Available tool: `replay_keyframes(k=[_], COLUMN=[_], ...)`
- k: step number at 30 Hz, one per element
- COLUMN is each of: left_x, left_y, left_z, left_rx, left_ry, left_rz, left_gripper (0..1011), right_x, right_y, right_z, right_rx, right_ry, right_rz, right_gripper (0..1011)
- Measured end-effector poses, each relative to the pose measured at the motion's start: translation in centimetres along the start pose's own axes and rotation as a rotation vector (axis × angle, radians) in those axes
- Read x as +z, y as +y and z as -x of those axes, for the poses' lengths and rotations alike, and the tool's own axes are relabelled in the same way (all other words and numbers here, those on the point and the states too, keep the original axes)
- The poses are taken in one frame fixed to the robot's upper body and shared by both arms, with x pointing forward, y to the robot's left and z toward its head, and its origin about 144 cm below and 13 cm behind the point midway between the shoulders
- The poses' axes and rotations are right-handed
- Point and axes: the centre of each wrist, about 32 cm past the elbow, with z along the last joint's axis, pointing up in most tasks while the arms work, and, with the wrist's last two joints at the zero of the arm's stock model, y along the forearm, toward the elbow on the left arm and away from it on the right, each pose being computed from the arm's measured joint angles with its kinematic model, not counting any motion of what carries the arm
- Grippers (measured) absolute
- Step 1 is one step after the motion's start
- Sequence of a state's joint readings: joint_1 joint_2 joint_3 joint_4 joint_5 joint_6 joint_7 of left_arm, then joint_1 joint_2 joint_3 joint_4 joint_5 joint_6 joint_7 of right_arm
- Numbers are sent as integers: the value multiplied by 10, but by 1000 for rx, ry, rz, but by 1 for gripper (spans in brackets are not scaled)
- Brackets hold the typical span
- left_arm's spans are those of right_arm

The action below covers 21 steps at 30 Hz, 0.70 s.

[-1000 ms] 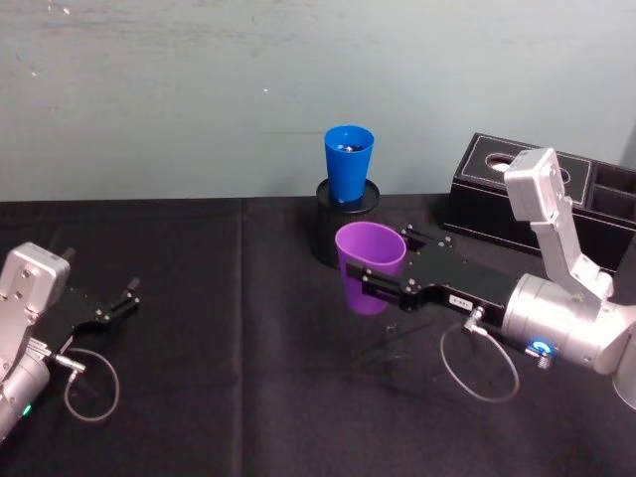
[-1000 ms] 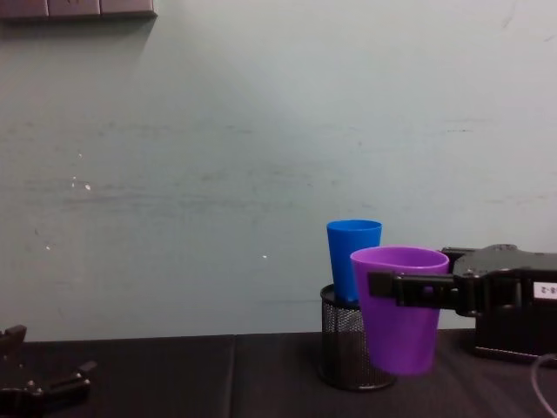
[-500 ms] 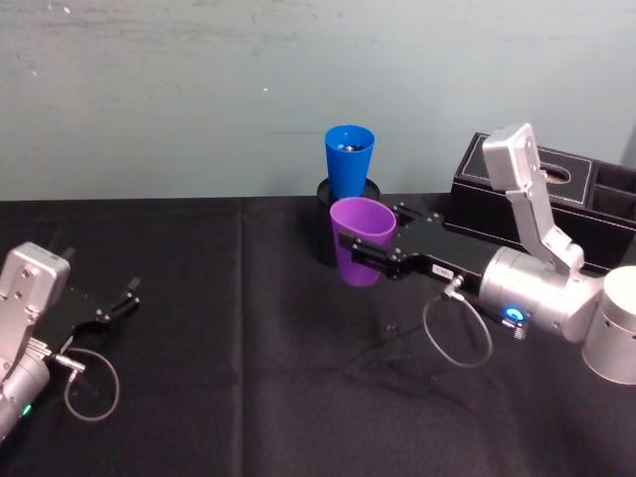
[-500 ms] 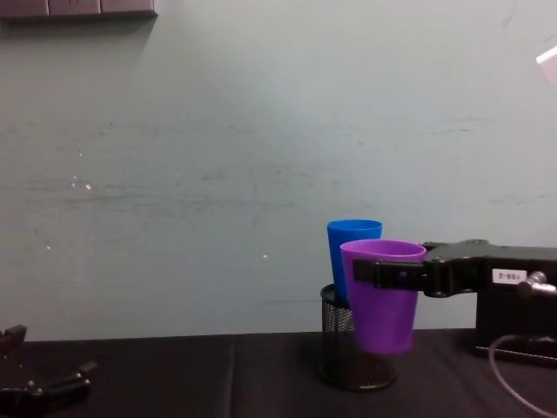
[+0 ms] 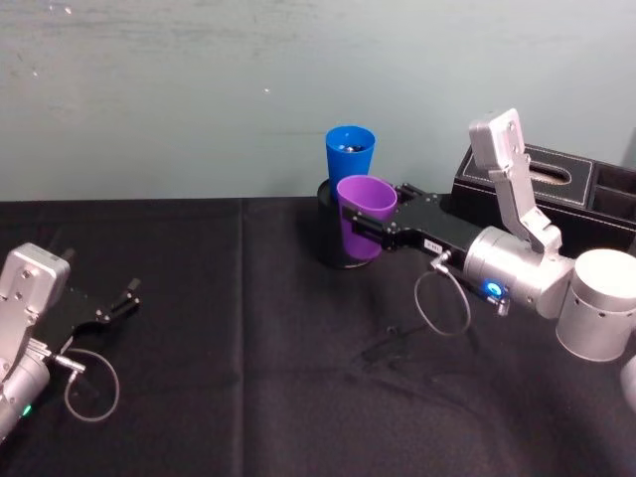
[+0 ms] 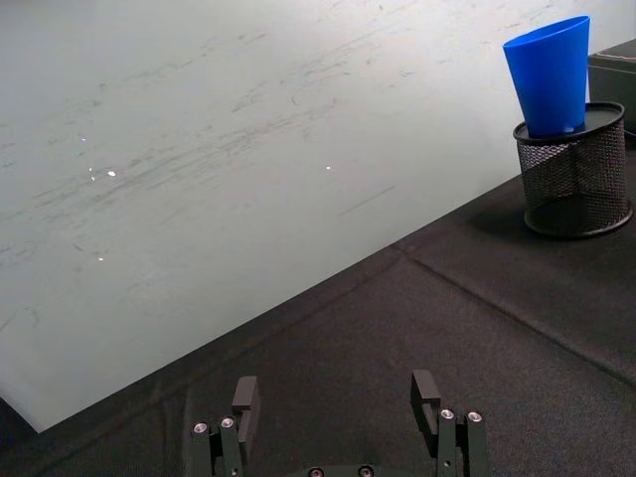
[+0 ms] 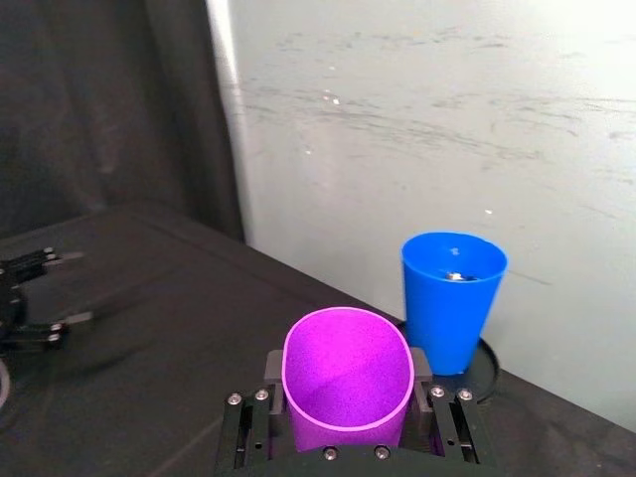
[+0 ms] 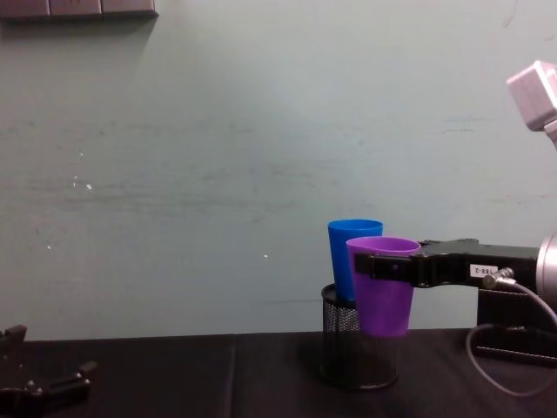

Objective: Pick up one cup with a gripper and tap it against the other cup.

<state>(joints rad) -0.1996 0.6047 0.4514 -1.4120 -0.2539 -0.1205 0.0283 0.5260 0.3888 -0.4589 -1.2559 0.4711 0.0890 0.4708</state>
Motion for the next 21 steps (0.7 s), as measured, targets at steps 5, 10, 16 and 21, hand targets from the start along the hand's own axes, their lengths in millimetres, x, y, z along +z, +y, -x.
replay_keyframes(k=[5,10,16,21], left_x=[0,0,0,0], left_y=[0,0,0,0], left_z=[0,0,0,0], left_rx=[0,0,0,0], left_ry=[0,0,0,0], left_rz=[0,0,0,0], left_gripper=[1000,1000,1000,1000], right_x=[-2,-3,-3,-2], right_y=[6,10,17,21], right_z=[-5,-9,-13,-15], right_rx=[-29,-44,-62,-72], right_ry=[6,9,10,13], right_rz=[5,6,0,-3], right_gripper=[713,713,713,715])
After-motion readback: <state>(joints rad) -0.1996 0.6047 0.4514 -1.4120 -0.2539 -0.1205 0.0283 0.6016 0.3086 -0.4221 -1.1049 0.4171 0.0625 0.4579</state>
